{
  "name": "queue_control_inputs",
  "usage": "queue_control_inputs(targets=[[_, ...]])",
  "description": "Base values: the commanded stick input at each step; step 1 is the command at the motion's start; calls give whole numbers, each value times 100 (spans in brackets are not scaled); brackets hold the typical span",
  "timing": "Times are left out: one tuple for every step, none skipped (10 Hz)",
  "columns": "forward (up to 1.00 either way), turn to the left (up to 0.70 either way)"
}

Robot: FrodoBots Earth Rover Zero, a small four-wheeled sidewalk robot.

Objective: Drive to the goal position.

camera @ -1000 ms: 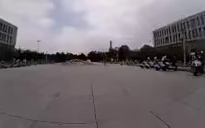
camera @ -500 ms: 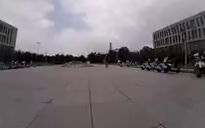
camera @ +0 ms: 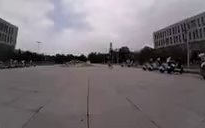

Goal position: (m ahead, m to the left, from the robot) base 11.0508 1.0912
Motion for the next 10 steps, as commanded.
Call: queue_control_inputs(targets=[[70, 0], [70, 0], [70, 0], [70, 0], [70, 0], [70, 0], [70, 0], [70, 0], [70, 0], [70, 0]])
